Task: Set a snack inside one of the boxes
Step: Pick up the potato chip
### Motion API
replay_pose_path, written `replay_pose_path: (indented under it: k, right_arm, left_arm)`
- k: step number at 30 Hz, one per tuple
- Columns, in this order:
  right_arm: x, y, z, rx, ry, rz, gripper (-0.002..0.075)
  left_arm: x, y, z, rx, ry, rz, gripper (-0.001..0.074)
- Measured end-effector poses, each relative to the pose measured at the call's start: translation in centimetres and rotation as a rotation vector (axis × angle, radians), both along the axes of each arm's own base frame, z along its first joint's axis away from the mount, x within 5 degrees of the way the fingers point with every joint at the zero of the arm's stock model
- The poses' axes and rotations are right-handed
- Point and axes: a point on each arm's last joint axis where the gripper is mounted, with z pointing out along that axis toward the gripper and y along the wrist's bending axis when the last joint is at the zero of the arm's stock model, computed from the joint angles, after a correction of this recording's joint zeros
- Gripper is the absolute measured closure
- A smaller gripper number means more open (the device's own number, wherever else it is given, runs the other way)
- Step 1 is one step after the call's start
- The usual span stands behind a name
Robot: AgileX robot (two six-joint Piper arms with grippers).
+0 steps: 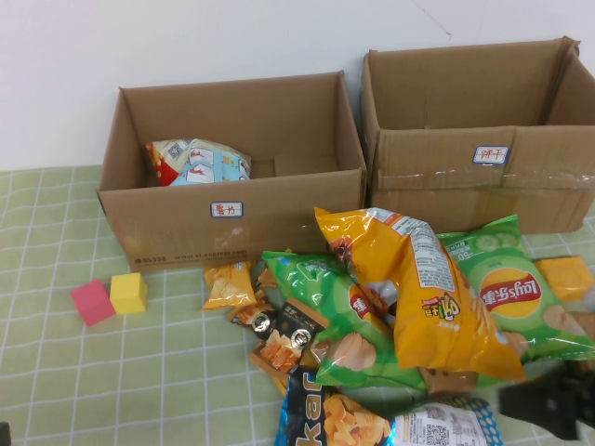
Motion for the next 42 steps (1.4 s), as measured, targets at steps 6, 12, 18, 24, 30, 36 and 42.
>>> replay_pose_path:
  k: [6, 12, 18, 24, 30, 36, 42]
  right_arm:
    - [3.1, 1.7, -3.5, -0.005, 0.166, 0.028, 0.0168]
    - [4.8, 2.6, -5.9, 0.021, 0.287, 0.045, 0.0163]
    - [6.3, 4.2, -6.8, 0.131, 0.374, 0.082, 0.0176]
    - [7.4, 5.3, -7.7, 0.138, 0.391, 0.102, 0.0242]
    - [8.3, 5.6, -8.6, 0.165, 0.42, 0.075, 0.0423]
    - [9.4, 6.3, -8.1, 0.242, 0.417, 0.059, 0.0676]
    - [10.9, 7.3, -6.3, 0.35, 0.378, 0.086, 0.07]
  left_arm:
    - [0.0, 0.0, 0.0, 0.001, 0.0, -0.001, 0.0736]
    - [0.0, 0.0, 0.0, 0.003, -0.002, -0.001, 0.0736]
    - [0.1, 0.0, 0.1, 0.002, -0.015, 0.002, 0.0737]
    - [0.1, 0.0, 0.1, 0.005, -0.02, 0.003, 0.0736]
    - [0.1, 0.0, 0.1, 0.005, -0.02, 0.003, 0.0736]
    - [0.1, 0.0, 0.1, 0.005, -0.021, 0.003, 0.0736]
    - [0.1, 0.0, 0.1, 0.005, -0.021, 0.003, 0.0736]
